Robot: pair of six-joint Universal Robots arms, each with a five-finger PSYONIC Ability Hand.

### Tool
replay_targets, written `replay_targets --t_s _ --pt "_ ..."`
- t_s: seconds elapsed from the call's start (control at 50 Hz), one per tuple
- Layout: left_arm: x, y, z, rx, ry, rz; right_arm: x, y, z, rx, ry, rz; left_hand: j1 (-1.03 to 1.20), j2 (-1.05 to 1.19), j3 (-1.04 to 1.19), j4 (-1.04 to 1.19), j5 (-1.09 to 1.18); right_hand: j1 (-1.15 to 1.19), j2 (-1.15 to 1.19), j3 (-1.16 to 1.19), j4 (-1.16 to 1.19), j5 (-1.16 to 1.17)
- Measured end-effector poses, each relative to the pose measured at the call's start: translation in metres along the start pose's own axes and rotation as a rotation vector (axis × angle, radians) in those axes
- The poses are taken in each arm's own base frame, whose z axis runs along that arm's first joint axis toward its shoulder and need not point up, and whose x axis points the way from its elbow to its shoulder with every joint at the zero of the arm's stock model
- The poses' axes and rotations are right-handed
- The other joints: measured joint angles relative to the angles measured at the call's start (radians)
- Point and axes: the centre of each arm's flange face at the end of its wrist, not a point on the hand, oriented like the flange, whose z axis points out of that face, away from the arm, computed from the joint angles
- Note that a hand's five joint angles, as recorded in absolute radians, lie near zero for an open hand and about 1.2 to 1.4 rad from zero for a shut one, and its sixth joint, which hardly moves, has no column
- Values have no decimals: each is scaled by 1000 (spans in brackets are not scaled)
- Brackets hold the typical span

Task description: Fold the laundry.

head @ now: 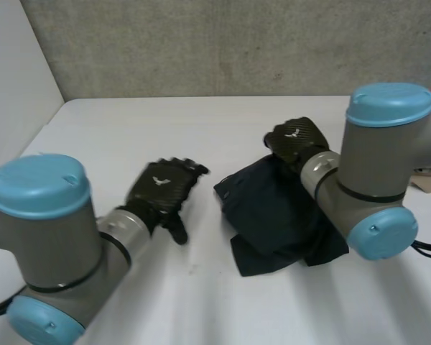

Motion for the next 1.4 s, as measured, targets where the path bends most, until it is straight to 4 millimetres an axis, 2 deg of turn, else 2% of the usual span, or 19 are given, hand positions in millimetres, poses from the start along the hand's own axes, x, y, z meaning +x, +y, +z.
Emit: replay_targets --t_s 0.18,0.22,0.26,0.3,0.36,0.42,0.52,0.72,0.84,1.0,1.06,1.1,1.12,1.14,1.16,1.24,1.32,1.34,1.4 --pt "-36 -6 -6 12 -113 -23 -27 -18 -1 80 -18 105 0 0 0 0 0 -22 -44 -40 -50 -36" --pt "-40 -7 -8 17 -123 -26 -37 -19 -1 87 -47 139 0 0 0 0 0 -278 -327 -291 -305 -287" --pt "-45 -8 -9 21 -137 -30 -57 -18 -2 87 -111 185 0 0 0 0 0 -678 -730 -682 -699 -694" --pt "-49 -8 -10 21 -150 -34 -73 -17 -5 72 -169 213 0 0 0 0 0 -854 -911 -908 -921 -878" --pt "-54 -8 -12 18 -168 -38 -83 -16 -8 38 -213 234 0 0 0 0 0 -886 -964 -975 -983 -928" --pt "-58 -7 -15 11 -183 -43 -77 -18 -11 -5 -220 244 0 0 0 0 0 -886 -964 -980 -988 -929" --pt "-57 -2 -24 -18 -187 -50 -44 -23 -24 -88 -187 240 0 0 0 0 0 -886 -964 -980 -988 -929" --pt "-23 8 -44 -89 -60 -47 24 -26 -66 -112 -105 221 0 0 0 0 0 -886 -964 -980 -988 -929" --pt "1 20 -33 -135 32 -39 38 -18 -78 -88 -99 210 0 0 0 0 0 -886 -964 -980 -988 -929" --pt "32 39 -9 -185 112 -35 40 -1 -75 -94 -84 197 11 5 6 6 5 -886 -964 -980 -988 -929" --pt "42 45 7 -176 113 -29 38 6 -72 -104 -79 195 378 339 333 341 324 -886 -964 -980 -988 -929" --pt "45 47 15 -162 97 -25 37 8 -72 -107 -77 194 378 339 333 341 324 -886 -964 -980 -988 -929" --pt "45 47 23 -140 71 -22 36 10 -71 -110 -74 193 770 796 773 796 748 -886 -964 -980 -988 -929" --pt "45 45 27 -123 50 -18 36 11 -70 -110 -73 193 770 796 773 796 748 -886 -964 -980 -988 -929" --pt "41 41 35 -85 6 -12 35 12 -70 -111 -69 192 944 952 930 961 904 -886 -964 -980 -988 -929" --pt "17 10 56 80 -175 14 35 12 -70 -107 -59 189 956 988 962 988 921 -886 -964 -980 -988 -929" --pt "-19 -42 69 294 -341 41 37 11 -70 -96 -48 187 956 989 962 991 921 -886 -964 -980 -988 -929" --pt "-37 -72 71 407 -397 55 39 9 -70 -90 -43 186 956 989 962 997 921 -886 -964 -980 -988 -929" --pt "-61 -123 69 602 -436 89 41 7 -70 -80 -35 185 956 989 962 997 921 -886 -964 -980 -988 -929"
